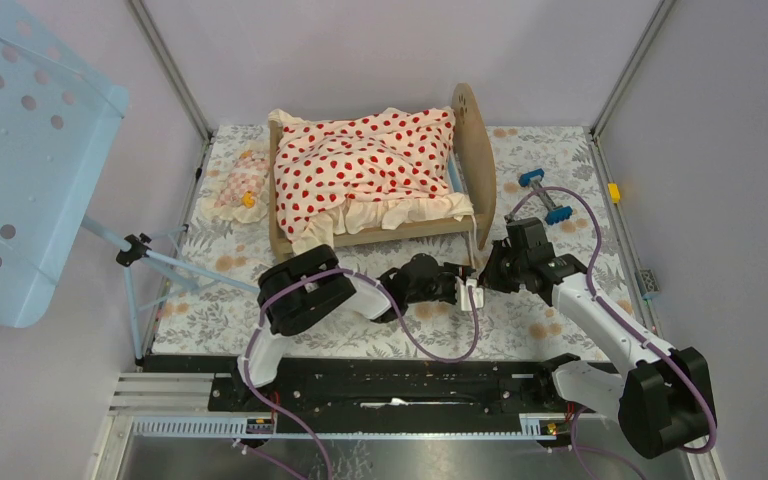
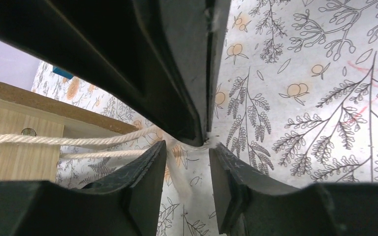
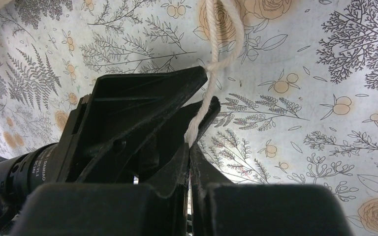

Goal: Set up the pet bed
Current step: Tie the ropes to the bed frame.

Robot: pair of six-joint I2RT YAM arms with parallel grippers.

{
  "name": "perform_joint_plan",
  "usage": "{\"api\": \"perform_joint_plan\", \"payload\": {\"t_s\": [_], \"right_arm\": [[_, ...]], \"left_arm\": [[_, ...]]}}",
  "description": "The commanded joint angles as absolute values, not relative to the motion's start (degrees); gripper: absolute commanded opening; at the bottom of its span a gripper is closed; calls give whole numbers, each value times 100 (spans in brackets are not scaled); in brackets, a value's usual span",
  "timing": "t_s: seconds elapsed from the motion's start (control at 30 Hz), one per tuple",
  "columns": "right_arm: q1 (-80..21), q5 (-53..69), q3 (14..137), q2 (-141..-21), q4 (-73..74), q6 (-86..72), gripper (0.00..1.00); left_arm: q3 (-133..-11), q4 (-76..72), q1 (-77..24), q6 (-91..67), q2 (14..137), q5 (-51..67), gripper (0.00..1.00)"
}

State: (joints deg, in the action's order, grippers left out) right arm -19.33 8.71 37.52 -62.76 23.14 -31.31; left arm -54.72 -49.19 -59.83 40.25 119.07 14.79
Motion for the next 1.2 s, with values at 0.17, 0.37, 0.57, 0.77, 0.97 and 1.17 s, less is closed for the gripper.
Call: {"api": "perform_joint_plan", "payload": {"t_s": [0.17,0.37,0.57,0.77,0.97,1.17], "right_arm": [[-1912,1008,4020,-6142,2409,-3111,0],[-1907,1061,4001,-6161,2396,-3143,0],[-1908,1102,3999,-6145,2395,-3173,0],[-1913,1107,4032,-6136,2395,-3188,0],[-1907,1087,4062,-6134,2426,-3190,0],[-1907,1070,4099,-6079,2458,-3193,1]], "left_arm": [[-5722,-5271,-5829,3742,11988,1608,38],[-5750,-5419,-5821,3676,12044,1613,41],[-5808,-5423,-5819,3674,12084,1671,41],[-5821,-5256,-5822,3727,12077,1694,30],[-5766,-5176,-5819,3713,12059,1664,5],[-5740,-5298,-5766,3337,12030,1654,0]]}}
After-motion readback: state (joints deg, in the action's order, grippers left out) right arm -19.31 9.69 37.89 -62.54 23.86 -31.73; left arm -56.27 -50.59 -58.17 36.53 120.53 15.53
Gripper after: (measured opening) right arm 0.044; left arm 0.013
